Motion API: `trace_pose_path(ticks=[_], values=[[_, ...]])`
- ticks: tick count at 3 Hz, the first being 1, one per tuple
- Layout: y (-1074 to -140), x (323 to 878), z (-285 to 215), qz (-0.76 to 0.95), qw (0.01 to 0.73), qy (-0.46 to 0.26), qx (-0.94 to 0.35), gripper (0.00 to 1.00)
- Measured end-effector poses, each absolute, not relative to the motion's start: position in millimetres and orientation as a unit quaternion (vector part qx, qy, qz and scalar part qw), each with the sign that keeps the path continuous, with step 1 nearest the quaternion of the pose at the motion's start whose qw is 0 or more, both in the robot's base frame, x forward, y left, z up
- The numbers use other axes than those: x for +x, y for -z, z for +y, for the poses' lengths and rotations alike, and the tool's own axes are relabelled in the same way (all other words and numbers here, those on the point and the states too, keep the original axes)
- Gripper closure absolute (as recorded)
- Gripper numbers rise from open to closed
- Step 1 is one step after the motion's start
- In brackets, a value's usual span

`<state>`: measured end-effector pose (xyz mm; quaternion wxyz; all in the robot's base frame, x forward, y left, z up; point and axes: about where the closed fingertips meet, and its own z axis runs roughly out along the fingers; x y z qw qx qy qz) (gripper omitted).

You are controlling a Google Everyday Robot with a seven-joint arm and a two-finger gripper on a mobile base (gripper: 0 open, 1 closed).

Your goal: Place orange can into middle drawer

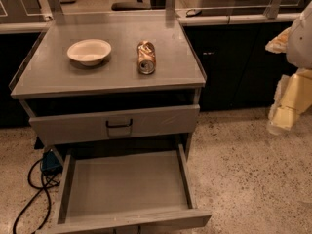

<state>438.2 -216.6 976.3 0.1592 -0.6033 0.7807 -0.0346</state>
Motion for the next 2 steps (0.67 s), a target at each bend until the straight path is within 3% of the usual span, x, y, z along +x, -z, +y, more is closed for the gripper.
trace_pose_path(ticks=[2], values=[[-973.6, 445.3, -200.5, 0.759, 0.184, 0.020, -0.625, 0.00]])
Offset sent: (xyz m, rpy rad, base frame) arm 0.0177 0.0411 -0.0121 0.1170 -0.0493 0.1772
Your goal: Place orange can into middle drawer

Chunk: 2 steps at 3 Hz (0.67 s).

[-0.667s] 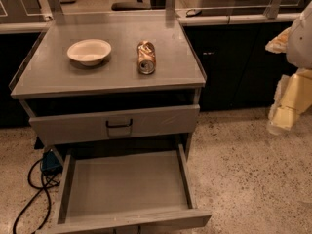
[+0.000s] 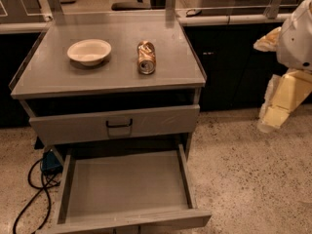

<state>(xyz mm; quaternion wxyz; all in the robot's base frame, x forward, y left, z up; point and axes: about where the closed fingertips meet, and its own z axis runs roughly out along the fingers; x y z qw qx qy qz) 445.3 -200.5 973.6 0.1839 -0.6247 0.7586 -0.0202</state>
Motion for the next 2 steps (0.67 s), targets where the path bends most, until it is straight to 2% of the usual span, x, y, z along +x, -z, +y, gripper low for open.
trace_pose_path(ticks=[1, 2], values=[[-967.6, 468.6, -159.9, 0.713, 0.225, -0.009, -0.664, 0.00], [-973.2, 519.9, -95.3, 0.663, 0.275, -0.029, -0.695, 0.00]])
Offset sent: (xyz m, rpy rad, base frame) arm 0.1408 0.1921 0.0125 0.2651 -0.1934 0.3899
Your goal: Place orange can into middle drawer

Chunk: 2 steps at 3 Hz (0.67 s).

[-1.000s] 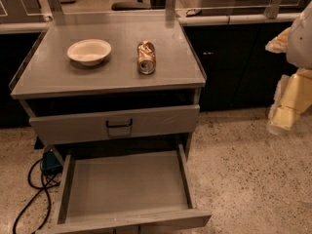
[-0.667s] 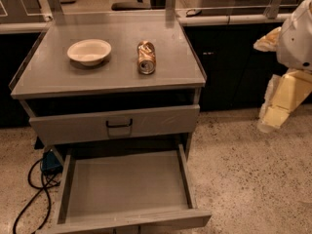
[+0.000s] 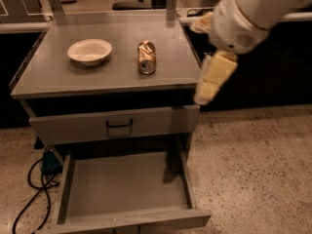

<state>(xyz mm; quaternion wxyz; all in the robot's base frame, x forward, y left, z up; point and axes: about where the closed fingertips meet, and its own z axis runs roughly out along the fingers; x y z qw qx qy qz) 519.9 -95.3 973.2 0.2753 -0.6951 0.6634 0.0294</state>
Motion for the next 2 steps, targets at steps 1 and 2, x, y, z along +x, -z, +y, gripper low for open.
trace_pose_path(ticks=[1, 2], values=[[-986.6, 577.6, -52.8, 0.658, 0.282, -0.029, -0.698, 0.00], [-1020.6, 589.1, -9.9, 0.629, 0.314, -0.029, -0.710, 0.00]])
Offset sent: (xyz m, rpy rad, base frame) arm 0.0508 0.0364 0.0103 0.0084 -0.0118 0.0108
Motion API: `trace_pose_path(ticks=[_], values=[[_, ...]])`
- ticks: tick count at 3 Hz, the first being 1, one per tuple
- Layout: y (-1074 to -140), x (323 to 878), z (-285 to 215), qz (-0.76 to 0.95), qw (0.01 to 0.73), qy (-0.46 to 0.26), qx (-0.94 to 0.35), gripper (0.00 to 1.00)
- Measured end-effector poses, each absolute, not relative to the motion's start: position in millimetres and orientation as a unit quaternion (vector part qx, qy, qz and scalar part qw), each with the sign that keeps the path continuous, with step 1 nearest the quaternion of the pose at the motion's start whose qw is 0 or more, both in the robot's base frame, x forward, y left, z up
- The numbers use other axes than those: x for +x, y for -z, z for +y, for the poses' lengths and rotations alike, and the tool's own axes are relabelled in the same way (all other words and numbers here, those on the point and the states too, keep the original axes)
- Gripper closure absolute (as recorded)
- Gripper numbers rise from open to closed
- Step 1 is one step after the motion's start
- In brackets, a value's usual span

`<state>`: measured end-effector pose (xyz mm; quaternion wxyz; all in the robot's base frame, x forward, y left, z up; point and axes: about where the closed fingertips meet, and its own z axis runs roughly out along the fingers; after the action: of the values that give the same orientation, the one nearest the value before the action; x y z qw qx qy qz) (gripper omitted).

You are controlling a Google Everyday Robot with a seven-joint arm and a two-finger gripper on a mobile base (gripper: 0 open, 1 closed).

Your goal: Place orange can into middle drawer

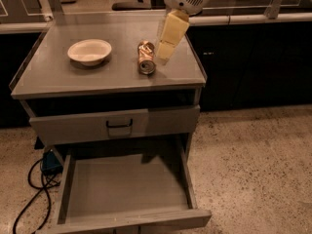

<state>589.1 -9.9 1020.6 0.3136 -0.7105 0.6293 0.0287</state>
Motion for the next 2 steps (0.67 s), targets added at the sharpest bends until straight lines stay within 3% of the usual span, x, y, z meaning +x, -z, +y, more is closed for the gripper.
trace_pose_path(ticks=[2], values=[[-1061.5, 564.9, -19.8, 0.627, 0.314, -0.027, -0.713, 0.00]])
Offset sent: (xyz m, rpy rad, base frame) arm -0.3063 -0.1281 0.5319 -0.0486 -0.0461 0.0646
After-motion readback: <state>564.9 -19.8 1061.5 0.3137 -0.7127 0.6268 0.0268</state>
